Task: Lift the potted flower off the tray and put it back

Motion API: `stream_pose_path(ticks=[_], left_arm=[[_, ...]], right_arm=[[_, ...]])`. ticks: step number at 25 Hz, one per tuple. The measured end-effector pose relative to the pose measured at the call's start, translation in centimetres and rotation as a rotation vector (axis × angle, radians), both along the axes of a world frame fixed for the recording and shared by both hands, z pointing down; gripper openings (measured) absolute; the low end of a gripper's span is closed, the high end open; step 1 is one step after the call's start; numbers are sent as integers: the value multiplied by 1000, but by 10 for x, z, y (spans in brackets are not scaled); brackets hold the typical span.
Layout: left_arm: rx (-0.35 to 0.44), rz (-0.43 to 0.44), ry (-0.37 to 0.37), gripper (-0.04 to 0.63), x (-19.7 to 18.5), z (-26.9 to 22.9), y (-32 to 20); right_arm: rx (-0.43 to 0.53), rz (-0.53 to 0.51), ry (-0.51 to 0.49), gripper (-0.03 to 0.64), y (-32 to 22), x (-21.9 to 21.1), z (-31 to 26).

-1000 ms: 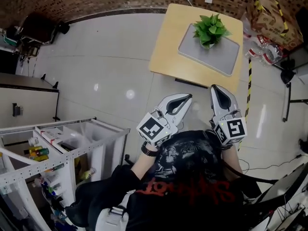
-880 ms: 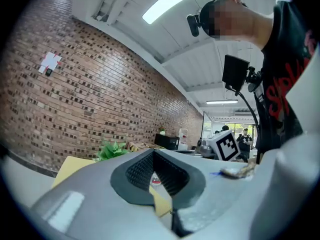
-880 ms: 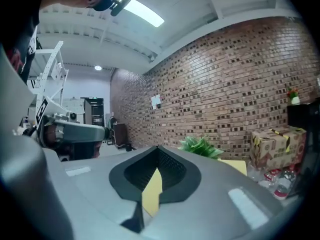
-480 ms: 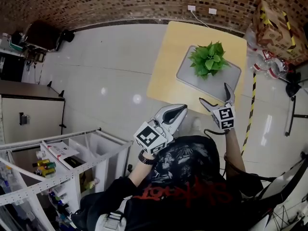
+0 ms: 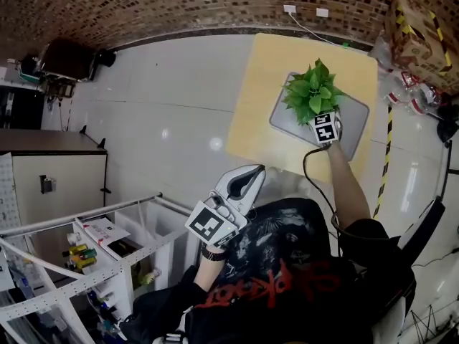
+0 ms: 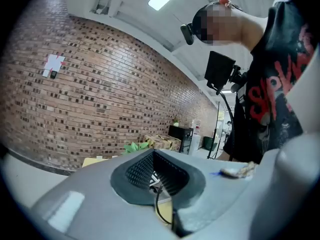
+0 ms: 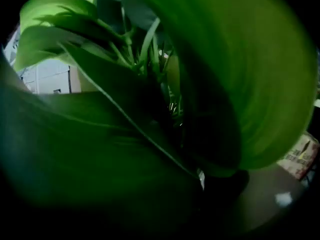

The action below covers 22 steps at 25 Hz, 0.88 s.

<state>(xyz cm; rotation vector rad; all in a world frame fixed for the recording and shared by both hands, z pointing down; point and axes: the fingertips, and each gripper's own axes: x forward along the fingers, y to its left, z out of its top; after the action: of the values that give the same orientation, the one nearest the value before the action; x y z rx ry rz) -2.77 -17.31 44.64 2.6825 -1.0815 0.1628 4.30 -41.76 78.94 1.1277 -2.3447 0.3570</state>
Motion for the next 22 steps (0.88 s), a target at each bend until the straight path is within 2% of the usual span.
stream_pose_path(ticks=[3, 6, 9, 12, 15, 17, 22], left_arm=[[-7, 12, -1, 5, -3, 8, -2], [16, 48, 14, 5, 1, 7, -9], [54, 130, 53, 3, 13, -1, -13], [65, 180, 154, 2, 13, -11, -18], [57, 205, 208, 3, 11, -14, -25], [51, 251, 228, 4, 17, -18, -33], [40, 343, 184, 5, 26, -15, -34]], right_arm=[[13, 63, 7, 540, 11, 0, -16], [61, 124, -64, 540, 41, 15, -56], [109, 268, -133, 540, 76, 68, -117], [169, 377, -93, 540, 104, 120, -198], [245, 401, -48, 540, 120, 139, -280], [296, 417, -39, 541, 125, 145, -317], [317, 456, -112, 543, 130, 144, -345]])
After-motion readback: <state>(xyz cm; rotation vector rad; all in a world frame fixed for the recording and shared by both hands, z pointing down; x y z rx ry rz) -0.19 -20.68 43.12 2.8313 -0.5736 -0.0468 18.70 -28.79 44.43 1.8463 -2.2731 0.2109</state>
